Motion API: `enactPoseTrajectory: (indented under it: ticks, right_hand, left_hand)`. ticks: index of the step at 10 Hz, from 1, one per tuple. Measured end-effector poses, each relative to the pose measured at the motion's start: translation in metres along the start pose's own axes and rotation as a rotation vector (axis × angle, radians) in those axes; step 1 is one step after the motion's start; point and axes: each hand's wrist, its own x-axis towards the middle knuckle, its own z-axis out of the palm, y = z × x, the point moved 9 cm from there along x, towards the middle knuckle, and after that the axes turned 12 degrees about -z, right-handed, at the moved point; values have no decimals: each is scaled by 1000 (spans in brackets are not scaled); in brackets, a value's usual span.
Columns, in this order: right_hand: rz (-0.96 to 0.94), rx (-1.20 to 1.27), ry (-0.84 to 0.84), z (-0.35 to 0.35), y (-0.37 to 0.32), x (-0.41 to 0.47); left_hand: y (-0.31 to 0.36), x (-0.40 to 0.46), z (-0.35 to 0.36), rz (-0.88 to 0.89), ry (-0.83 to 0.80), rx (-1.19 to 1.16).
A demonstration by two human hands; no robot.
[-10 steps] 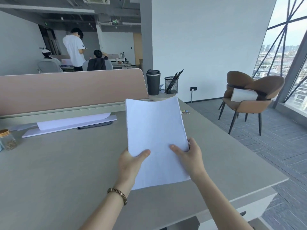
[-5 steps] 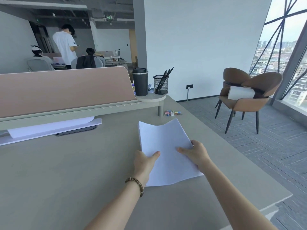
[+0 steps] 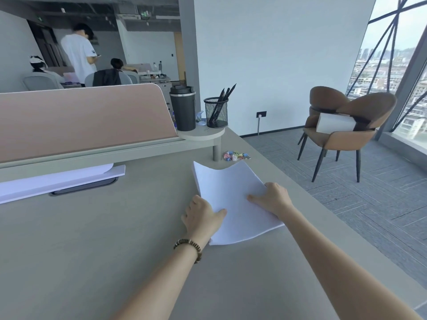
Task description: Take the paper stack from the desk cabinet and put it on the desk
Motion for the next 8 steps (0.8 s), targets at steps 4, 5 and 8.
enactPoseTrajectory:
  ticks: [4,5,8]
  right_hand:
    - [-85,-297,-9,3,-5,10]
    - [-129,-343,26,-2,-12,7]
    - [-253,-213,48,-14,-39,-31]
  left_hand:
    - [0,10,6,53,200,317]
    - [-1,11,0,61,186,274]
    - [3,-14,-36,278,97,88]
